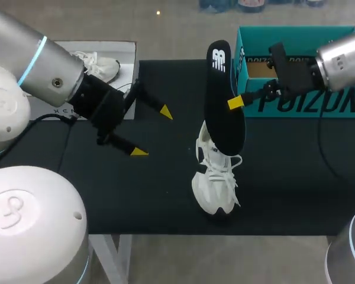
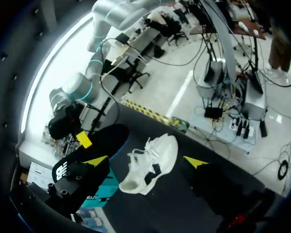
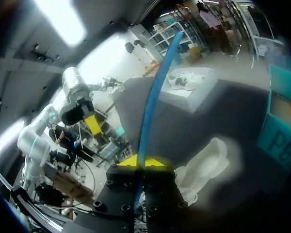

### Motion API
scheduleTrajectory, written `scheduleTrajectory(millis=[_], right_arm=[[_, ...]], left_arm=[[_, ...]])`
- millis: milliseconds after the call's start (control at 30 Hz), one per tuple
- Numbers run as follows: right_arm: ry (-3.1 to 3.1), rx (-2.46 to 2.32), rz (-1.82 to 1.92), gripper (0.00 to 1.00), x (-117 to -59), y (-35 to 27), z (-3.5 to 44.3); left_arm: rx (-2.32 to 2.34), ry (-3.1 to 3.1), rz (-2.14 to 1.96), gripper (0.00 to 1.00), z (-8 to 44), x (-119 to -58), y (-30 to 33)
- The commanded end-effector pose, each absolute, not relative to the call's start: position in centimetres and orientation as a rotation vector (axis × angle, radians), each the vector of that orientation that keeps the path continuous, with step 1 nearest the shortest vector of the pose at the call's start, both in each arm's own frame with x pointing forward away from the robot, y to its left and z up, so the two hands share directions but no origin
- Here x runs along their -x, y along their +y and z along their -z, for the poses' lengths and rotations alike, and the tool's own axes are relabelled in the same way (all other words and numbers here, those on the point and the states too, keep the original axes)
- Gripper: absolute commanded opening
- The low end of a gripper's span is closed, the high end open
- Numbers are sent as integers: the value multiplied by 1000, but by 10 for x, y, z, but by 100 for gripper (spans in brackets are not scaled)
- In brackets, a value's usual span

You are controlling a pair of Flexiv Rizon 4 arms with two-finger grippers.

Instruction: Take the shoe out of the shoebox, open the shoe tongue, remove and reinsert the insole, then place the shoe into the shoebox

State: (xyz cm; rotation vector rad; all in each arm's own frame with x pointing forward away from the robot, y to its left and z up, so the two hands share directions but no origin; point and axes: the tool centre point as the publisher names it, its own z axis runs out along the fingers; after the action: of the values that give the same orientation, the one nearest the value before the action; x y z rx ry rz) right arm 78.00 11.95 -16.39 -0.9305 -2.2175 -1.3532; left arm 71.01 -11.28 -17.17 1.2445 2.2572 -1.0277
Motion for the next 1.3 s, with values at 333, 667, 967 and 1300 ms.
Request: scheduleTrajectory(millis=[333, 667, 967, 1300], right_arm=[[-2219, 933, 1352, 0, -780, 120, 164], [-2219, 933, 1352, 0, -780, 120, 164], [-2219, 933, 1352, 0, -780, 120, 164], [-2219, 933, 1352, 0, -780, 120, 164]], left_arm=[[-1068, 2452, 845, 100, 171, -691, -53], [-936, 2468, 836, 100, 200, -722, -11], [-909, 2504, 875, 100, 219, -757, -6], [-969, 2527, 872, 100, 218, -789, -7]])
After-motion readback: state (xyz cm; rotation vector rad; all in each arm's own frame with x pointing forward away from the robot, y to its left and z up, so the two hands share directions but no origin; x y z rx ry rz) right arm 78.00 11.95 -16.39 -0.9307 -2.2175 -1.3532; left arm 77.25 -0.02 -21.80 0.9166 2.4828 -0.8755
